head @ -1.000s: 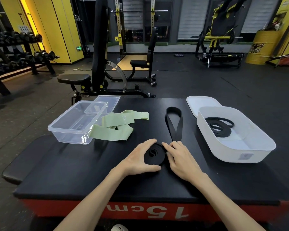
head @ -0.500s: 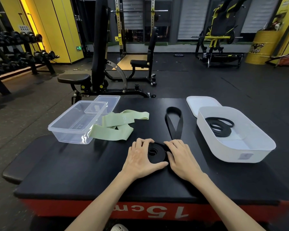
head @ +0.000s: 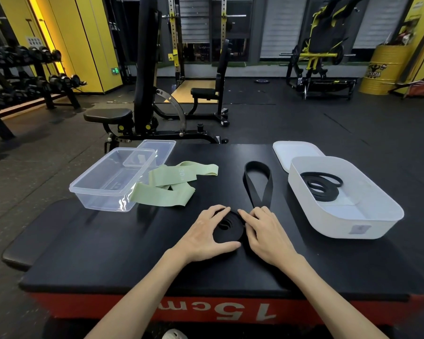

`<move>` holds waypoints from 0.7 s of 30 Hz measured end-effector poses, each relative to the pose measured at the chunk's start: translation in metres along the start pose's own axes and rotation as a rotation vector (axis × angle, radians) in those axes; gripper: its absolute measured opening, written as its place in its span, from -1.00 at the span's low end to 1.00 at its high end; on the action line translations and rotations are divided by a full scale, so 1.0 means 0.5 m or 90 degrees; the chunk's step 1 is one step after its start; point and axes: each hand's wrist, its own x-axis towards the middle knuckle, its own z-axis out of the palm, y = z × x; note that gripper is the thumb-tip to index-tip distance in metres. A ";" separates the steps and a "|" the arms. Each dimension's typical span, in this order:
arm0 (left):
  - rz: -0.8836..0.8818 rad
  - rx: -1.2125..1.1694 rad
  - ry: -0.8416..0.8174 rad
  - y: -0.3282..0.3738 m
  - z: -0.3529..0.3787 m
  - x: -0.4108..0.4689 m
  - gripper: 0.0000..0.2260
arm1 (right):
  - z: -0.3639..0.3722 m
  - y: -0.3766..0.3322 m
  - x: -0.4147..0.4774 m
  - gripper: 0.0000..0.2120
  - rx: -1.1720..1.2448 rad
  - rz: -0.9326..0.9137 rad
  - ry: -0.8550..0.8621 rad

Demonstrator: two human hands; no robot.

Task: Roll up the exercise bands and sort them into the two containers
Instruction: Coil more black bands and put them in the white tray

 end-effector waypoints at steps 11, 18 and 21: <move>0.003 0.169 0.101 0.022 0.020 0.002 -0.15 | 0.004 0.004 0.001 -0.50 -0.073 0.034 -0.010; 0.038 0.170 0.068 0.016 0.020 -0.003 -0.15 | 0.006 0.007 -0.004 -0.60 -0.042 0.036 0.022; 0.097 0.157 -0.003 0.005 0.008 0.003 -0.16 | 0.006 0.012 -0.003 -0.60 -0.044 0.023 0.032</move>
